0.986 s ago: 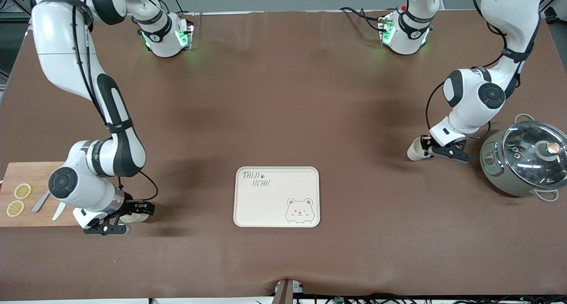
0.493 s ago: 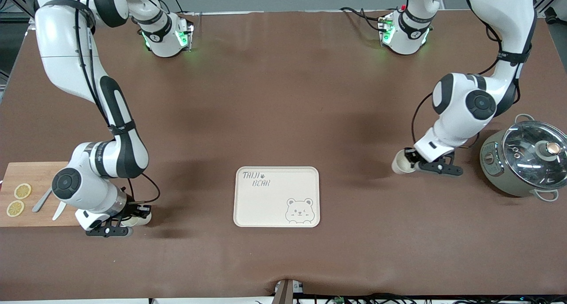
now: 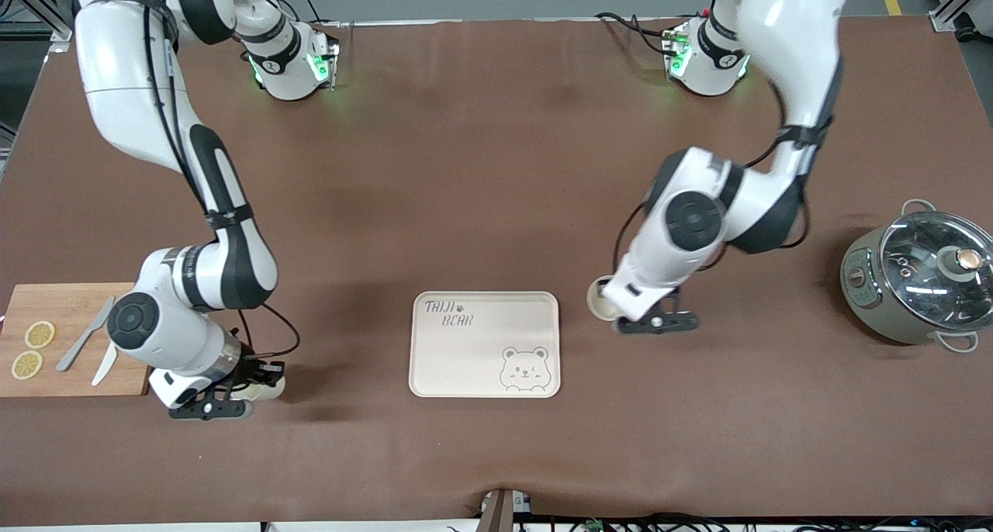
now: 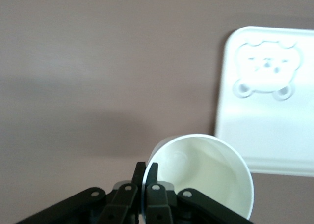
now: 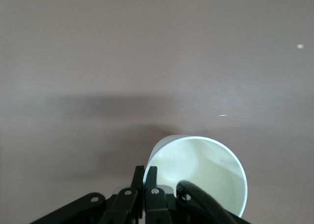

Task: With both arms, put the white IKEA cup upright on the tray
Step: 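Carry both white cups toward the bear tray with both grippers, then lower both cups onto the tray side by side with both grippers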

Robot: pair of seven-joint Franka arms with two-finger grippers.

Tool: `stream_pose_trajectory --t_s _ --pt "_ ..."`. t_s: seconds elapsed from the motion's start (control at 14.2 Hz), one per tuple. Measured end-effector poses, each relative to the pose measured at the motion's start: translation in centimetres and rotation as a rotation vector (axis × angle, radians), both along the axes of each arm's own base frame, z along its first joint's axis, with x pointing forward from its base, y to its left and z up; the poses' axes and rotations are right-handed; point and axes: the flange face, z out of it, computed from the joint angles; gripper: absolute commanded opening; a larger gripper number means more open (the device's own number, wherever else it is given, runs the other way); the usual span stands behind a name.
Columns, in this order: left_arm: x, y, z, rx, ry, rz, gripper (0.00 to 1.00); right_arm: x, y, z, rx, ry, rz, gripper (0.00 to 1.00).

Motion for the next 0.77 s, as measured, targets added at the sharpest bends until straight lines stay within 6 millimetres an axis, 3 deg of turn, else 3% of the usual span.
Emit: stream_pose_trajectory --t_s 0.35,0.77 --pt "0.7 -6.6 -2.1 -0.048 -0.046 0.085 0.00 -1.3 8.6 1.7 0.017 0.011 -0.027 0.00" --pt "-0.2 -10.9 -6.7 -0.127 -0.128 0.096 0.00 -4.5 19.4 3.0 0.033 0.004 -0.041 0.00"
